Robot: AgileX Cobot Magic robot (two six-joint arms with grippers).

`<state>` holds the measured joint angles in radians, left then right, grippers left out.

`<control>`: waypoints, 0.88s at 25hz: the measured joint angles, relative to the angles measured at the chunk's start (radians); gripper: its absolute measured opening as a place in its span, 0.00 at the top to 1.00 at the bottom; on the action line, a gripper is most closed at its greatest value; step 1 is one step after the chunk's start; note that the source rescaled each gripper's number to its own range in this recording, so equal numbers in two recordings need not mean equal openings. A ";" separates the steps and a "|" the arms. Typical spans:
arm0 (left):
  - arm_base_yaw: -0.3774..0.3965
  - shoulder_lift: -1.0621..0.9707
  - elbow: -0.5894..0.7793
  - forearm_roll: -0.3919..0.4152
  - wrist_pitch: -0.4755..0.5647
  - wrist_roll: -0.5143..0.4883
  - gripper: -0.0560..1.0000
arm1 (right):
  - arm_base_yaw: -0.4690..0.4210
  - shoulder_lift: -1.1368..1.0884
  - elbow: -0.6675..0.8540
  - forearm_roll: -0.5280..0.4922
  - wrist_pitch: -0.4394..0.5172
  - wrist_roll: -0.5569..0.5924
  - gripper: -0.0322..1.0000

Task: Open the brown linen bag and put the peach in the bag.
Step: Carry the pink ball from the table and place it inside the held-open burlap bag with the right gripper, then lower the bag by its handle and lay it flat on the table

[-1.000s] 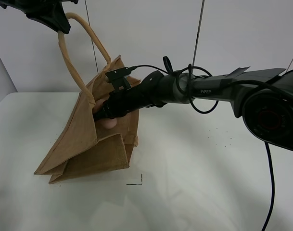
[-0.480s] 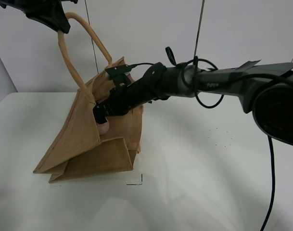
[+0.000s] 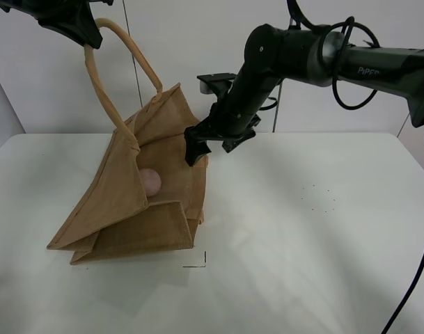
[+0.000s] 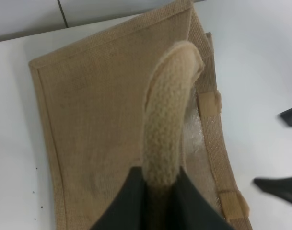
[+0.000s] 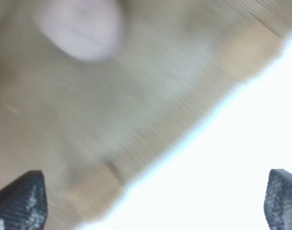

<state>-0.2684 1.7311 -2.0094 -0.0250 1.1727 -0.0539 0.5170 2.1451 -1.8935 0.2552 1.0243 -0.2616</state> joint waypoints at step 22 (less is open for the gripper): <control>0.000 0.000 0.000 -0.002 0.000 0.000 0.95 | -0.478 -0.001 -0.050 -0.186 0.181 0.167 0.00</control>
<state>-0.2684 1.7311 -2.0094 -0.0269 1.1727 -0.0539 0.0394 2.1440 -1.9436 0.0690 1.2052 -0.0946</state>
